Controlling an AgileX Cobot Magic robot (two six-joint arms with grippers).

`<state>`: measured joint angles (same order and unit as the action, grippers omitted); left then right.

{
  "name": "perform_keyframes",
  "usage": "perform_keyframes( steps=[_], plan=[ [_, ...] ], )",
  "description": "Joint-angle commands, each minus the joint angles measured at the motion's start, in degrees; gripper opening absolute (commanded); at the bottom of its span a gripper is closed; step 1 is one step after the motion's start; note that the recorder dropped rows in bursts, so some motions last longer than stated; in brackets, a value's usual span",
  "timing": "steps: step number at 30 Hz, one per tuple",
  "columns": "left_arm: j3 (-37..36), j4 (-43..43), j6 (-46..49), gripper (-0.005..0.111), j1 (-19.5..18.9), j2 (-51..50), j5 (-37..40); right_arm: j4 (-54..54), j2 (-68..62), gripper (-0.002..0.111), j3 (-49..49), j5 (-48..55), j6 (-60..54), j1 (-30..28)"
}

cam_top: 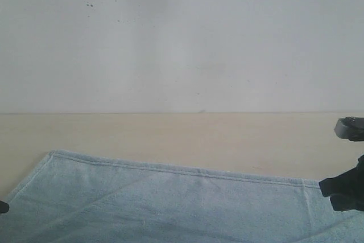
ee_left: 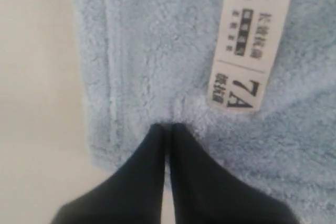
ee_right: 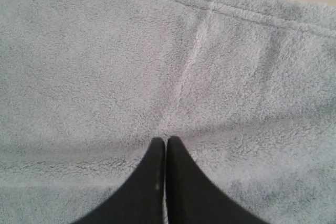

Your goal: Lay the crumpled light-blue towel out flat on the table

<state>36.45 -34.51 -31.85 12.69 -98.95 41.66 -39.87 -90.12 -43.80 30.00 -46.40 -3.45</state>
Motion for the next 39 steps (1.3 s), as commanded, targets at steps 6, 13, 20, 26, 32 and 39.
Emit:
perform_keyframes(
  steps=[6, 13, 20, 26, 32, 39],
  plan=[
    [-0.23, -8.4, -11.42, 0.005, -0.14, 13.19, -8.11, 2.38, 0.08, 0.0, 0.21, -7.89, 1.42, -0.01],
    [1.5, -10.56, -11.64, 0.005, -0.14, 18.0, -16.76, 8.91, -4.89, 0.0, 0.21, -16.13, 8.52, -0.01],
    [9.84, -15.66, -11.49, 0.005, -0.14, 11.57, -16.67, 9.05, -7.27, 0.0, 0.21, -19.02, 8.52, -0.01],
    [17.75, -19.24, -11.85, 0.005, -1.23, 2.46, -17.23, 9.05, -7.27, 0.0, 0.21, -20.99, 8.52, -0.01],
    [23.91, -19.24, -11.85, 0.005, -3.33, -6.4, -22.86, 9.05, -7.27, 0.0, 0.21, -20.03, 8.52, -0.01],
    [30.43, -20.46, -11.74, 0.005, -3.76, -14.29, -28.11, 9.05, -7.27, 0.0, 0.21, -21.2, 8.4, -0.01]
  ],
)
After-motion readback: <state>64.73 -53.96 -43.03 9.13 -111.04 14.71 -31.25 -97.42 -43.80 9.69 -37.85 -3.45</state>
